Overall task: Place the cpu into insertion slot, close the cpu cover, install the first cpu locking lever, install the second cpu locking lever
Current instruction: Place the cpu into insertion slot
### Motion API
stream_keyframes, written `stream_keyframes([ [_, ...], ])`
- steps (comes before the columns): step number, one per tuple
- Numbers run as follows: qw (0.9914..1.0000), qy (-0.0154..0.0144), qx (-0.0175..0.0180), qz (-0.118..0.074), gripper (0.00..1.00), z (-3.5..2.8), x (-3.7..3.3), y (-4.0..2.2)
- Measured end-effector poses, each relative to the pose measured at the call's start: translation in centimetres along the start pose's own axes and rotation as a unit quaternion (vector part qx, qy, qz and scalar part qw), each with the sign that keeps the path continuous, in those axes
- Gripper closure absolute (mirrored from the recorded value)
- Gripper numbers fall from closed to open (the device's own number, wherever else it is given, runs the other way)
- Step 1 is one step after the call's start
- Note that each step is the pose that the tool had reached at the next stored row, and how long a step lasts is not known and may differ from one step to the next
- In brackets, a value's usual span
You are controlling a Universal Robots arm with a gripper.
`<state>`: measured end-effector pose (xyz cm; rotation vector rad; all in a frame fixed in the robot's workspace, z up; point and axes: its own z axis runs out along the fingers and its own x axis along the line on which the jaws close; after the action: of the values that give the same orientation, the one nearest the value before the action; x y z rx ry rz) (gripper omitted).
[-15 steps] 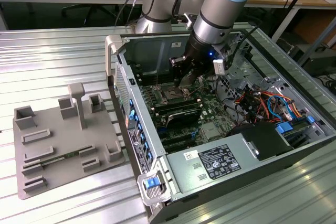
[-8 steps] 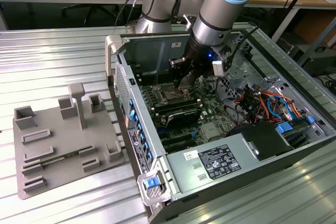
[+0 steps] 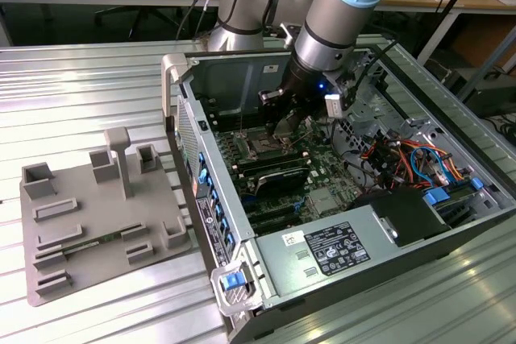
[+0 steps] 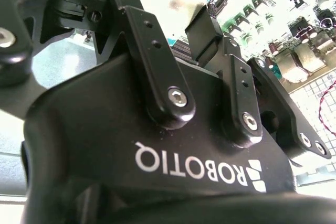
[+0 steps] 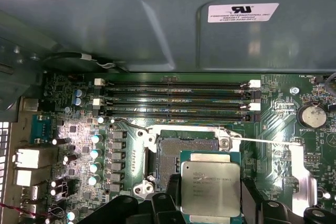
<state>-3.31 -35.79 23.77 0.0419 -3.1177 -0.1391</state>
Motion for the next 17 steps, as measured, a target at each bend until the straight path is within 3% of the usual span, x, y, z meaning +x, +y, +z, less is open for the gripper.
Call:
stream_keyframes([
  [17, 1.00000, 0.0000, 0.0000, 0.000, 0.45, 0.07, 0.46, 0.03],
])
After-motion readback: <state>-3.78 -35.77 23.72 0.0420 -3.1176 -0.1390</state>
